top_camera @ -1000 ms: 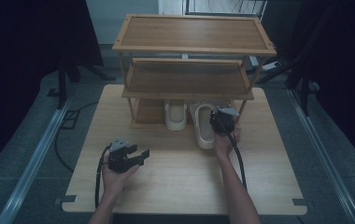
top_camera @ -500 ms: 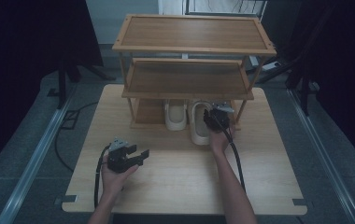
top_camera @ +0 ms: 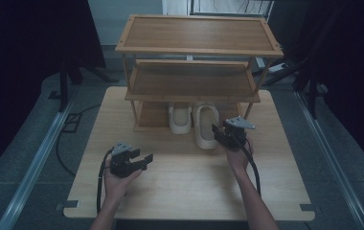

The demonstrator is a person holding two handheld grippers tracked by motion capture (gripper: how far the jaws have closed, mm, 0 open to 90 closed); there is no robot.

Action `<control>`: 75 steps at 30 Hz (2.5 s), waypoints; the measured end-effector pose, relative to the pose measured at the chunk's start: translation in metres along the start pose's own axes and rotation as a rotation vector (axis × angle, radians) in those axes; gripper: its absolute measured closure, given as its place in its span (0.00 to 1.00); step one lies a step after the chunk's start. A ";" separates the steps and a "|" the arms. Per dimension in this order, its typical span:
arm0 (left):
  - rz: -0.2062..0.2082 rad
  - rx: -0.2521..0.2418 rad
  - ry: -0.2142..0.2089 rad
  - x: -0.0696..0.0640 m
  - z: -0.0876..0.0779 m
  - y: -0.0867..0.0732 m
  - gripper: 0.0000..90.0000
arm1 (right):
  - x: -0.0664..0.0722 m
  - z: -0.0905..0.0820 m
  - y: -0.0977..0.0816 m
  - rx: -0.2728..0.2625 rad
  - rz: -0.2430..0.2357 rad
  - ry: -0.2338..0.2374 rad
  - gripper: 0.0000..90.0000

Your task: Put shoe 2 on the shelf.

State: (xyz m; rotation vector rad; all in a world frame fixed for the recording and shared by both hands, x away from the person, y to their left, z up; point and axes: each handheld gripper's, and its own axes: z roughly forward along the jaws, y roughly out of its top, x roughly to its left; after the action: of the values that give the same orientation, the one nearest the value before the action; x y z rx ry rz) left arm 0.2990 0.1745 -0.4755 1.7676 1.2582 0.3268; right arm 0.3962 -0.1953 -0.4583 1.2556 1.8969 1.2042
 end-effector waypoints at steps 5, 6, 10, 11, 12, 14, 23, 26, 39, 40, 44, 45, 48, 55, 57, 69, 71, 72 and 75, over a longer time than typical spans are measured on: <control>0.001 0.000 0.000 0.000 0.000 0.000 0.41 | 0.006 -0.025 -0.014 0.021 -0.029 0.081 0.76; 0.001 0.000 0.000 0.000 0.000 0.000 0.41 | 0.009 -0.031 -0.019 0.035 -0.046 0.104 0.83; -0.001 0.000 0.003 0.000 0.000 0.000 0.41 | 0.015 -0.042 -0.034 0.088 -0.093 0.154 0.97; -0.001 0.000 0.004 0.000 0.000 0.000 0.41 | 0.016 -0.043 -0.037 0.096 -0.098 0.159 0.99; -0.001 0.000 0.003 0.000 -0.001 0.000 0.41 | 0.017 -0.043 -0.040 0.111 -0.106 0.166 1.00; 0.000 -0.003 0.003 -0.001 -0.001 0.000 0.41 | 0.018 -0.039 -0.045 0.155 -0.122 0.169 1.00; -0.004 -0.003 0.005 0.001 -0.002 0.000 0.41 | 0.015 -0.021 -0.046 0.193 -0.125 0.128 1.00; -0.004 -0.003 0.005 0.001 -0.001 0.000 0.41 | 0.013 -0.015 -0.044 0.190 -0.094 0.129 1.00; -0.002 0.004 0.006 0.001 0.001 -0.001 0.41 | 0.016 0.007 -0.034 0.171 -0.054 0.089 1.00; -0.003 0.003 0.006 0.001 0.001 -0.001 0.41 | 0.017 0.009 -0.033 0.170 -0.051 0.087 1.00; -0.004 0.006 0.006 0.002 0.002 -0.001 0.41 | 0.017 0.020 -0.030 0.158 -0.035 0.073 1.00; -0.005 0.007 0.006 0.002 0.002 -0.002 0.41 | 0.016 0.022 -0.029 0.157 -0.028 0.072 1.00; -0.006 0.011 0.007 0.003 0.003 -0.002 0.41 | 0.015 0.028 -0.027 0.153 -0.001 0.065 0.99; -0.006 0.018 0.008 0.003 0.005 -0.003 0.41 | 0.015 0.041 -0.024 0.130 0.012 0.060 0.98; -0.009 0.016 0.009 0.004 0.005 -0.003 0.41 | 0.014 0.043 -0.025 0.124 0.021 0.059 0.98; -0.011 0.007 0.010 0.005 0.001 -0.001 0.41 | 0.014 0.029 -0.026 0.103 -0.009 0.123 0.71; -0.008 0.003 0.008 0.005 0.000 -0.001 0.41 | 0.012 0.022 -0.029 0.073 -0.023 0.144 0.65; -0.007 0.003 0.010 0.004 0.000 -0.001 0.41 | 0.011 0.017 -0.031 0.065 -0.027 0.174 0.61; -0.006 0.003 0.008 0.003 0.000 -0.001 0.41 | 0.008 0.009 -0.036 0.084 -0.017 0.241 0.54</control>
State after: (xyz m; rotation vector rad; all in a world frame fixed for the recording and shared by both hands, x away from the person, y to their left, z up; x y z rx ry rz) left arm 0.2997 0.1776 -0.4772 1.7669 1.2700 0.3290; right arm 0.3850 -0.1902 -0.4943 1.1775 2.1465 1.3296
